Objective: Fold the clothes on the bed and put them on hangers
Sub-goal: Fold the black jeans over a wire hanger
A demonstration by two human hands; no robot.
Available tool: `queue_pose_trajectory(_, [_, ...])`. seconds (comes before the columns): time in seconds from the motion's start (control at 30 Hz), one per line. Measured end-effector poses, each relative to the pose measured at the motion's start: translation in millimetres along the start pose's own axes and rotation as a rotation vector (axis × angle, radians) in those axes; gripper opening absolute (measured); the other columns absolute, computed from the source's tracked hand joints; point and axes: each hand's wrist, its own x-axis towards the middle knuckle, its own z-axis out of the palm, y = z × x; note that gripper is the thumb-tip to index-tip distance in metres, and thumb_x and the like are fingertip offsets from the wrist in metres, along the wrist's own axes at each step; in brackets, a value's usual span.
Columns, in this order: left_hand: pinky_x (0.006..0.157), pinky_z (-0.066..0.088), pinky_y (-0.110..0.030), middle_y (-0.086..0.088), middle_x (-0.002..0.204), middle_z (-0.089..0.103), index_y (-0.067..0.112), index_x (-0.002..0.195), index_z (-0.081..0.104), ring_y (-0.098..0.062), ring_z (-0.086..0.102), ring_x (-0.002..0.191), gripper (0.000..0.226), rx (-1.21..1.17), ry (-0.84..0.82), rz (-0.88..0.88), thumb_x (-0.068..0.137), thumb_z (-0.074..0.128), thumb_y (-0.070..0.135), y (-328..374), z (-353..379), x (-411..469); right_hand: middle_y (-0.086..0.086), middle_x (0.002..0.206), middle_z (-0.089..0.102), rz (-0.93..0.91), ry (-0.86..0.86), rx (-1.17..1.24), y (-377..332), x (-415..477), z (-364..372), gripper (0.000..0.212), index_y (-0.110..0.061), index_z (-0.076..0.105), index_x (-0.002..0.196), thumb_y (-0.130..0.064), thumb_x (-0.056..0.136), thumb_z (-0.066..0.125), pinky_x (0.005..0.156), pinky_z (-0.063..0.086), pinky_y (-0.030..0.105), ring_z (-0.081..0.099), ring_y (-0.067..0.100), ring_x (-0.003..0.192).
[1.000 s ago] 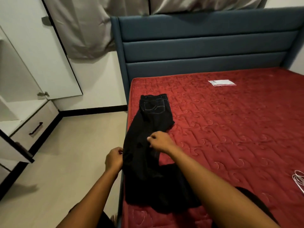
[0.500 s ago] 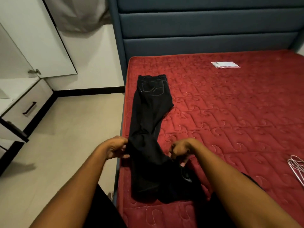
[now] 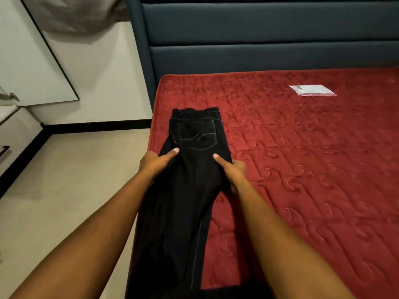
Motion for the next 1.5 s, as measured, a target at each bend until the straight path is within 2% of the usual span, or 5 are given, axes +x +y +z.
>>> queue_pose_trajectory(0.23, [0.088, 0.061, -0.039, -0.007, 0.112, 0.073, 0.01, 0.121, 0.064, -0.025, 0.071, 0.099, 0.075, -0.082, -0.158, 0.091, 0.049, 0.081, 0.023, 44, 82, 102, 0.003, 0.08, 0.066, -0.161, 0.235, -0.463, -47, 138, 7, 0.011, -0.014, 0.073, 0.082, -0.012, 0.074, 0.08, 0.066, 0.05, 0.032, 0.062, 0.018, 0.078])
queue_pose_trajectory(0.5, [0.098, 0.055, -0.037, -0.015, 0.131, 0.063, 0.005, 0.14, 0.047, -0.028, 0.064, 0.115, 0.054, -0.317, -0.075, 0.135, 0.092, 0.07, 0.008, 57, 123, 133, 0.007, 0.107, 0.071, -0.085, 0.073, -0.119, -72, 219, -43, 0.079, -0.014, 0.059, 0.12, -0.062, 0.06, 0.078, 0.083, 0.061, 0.041, 0.071, 0.021, 0.092])
queue_pose_trajectory(1.1, [0.089, 0.048, -0.036, -0.015, 0.119, 0.065, 0.003, 0.124, 0.055, -0.032, 0.063, 0.108, 0.062, -0.005, 0.153, 0.089, 0.076, 0.088, 0.026, -66, 79, -165, 0.016, 0.106, 0.074, 0.105, -0.562, -0.25, 3, -158, -124, 0.075, 0.006, 0.073, 0.108, -0.061, 0.074, 0.082, 0.088, 0.053, 0.038, 0.07, 0.027, 0.095])
queue_pose_trajectory(1.33, [0.061, 0.048, -0.036, -0.008, 0.073, 0.063, 0.001, 0.081, 0.067, -0.026, 0.065, 0.073, 0.008, -0.296, 0.151, -0.136, 0.079, 0.059, -0.001, -54, 42, -197, -0.004, 0.065, 0.068, -0.303, -0.247, -0.503, -73, -204, -120, 0.016, -0.011, 0.067, 0.075, -0.009, 0.091, 0.069, 0.056, 0.045, 0.025, 0.058, 0.003, 0.055])
queue_pose_trajectory(1.5, [0.067, 0.056, -0.041, -0.015, 0.1, 0.07, -0.01, 0.11, 0.065, -0.04, 0.07, 0.091, 0.038, -0.212, 0.213, -0.184, 0.078, 0.06, 0.008, -48, 14, -211, 0.022, 0.101, 0.069, -0.697, 0.509, -1.139, -156, -182, -142, 0.027, -0.01, 0.062, 0.103, -0.023, 0.081, 0.068, 0.079, 0.052, 0.044, 0.066, 0.042, 0.096])
